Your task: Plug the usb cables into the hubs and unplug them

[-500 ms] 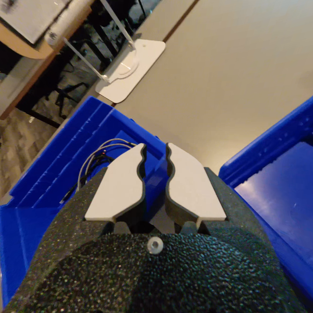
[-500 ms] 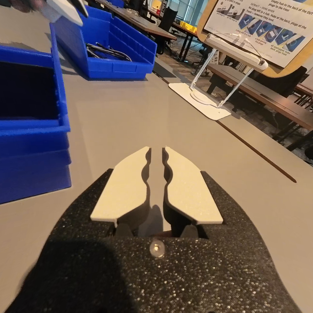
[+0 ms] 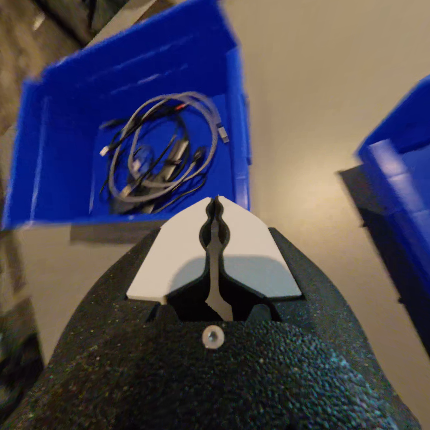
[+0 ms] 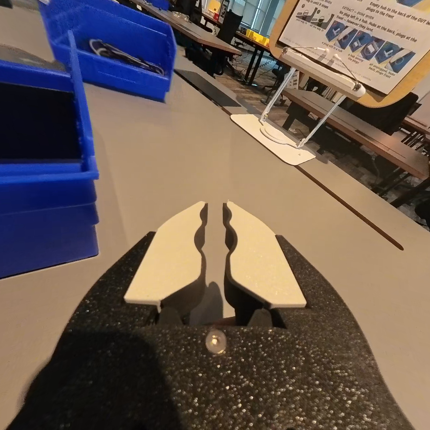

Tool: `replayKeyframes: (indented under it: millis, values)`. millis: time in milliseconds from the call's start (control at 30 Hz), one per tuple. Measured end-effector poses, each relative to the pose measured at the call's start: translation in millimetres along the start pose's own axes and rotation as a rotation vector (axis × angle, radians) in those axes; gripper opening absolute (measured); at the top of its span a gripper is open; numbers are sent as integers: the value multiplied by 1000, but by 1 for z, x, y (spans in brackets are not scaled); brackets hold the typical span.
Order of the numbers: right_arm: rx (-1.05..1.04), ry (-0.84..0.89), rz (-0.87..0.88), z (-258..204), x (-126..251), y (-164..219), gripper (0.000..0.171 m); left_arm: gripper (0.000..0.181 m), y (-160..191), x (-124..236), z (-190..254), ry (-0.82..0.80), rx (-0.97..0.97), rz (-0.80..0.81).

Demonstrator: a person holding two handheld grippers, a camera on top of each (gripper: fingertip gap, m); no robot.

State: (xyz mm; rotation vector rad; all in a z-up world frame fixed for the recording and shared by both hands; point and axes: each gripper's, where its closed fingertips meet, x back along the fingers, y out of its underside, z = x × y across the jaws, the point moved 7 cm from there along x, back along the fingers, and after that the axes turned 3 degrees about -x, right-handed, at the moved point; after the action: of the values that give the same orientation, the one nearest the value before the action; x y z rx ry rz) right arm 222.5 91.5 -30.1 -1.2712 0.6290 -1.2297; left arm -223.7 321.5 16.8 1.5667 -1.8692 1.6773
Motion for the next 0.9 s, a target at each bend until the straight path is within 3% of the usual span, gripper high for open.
replayKeyframes:
  millis: [100, 167, 267, 467, 567, 733, 800, 900]
  values:
    - [2, -2, -2, -1, -1, 0, 12, 0, 28, 16, -22, -235, 134, -26]
    - [2, -3, -5, -1, -2, 0, 12, 28, 30, 24, -18, -256, 250, 120]
    - [3, -3, -10, -2, -3, 1, 12, 50, 35, 21, -11, -352, 334, 211]
    - [14, 1, -12, -5, -1, 1, 12, 52, 62, 0, -24, -530, 384, 115]
    - [5, 3, -10, -3, 0, 2, 12, 43, 83, 10, -40, -644, 426, 51]
    - [-1, -2, -8, -3, 0, 2, 12, 44, 112, 33, -69, -758, 546, 39]
    - [1, -5, -14, -4, -1, 3, 12, 45, 90, 42, -62, -710, 527, 185]
    - [6, -6, -18, -5, -3, 2, 12, 47, 37, 31, -24, -410, 494, 383]
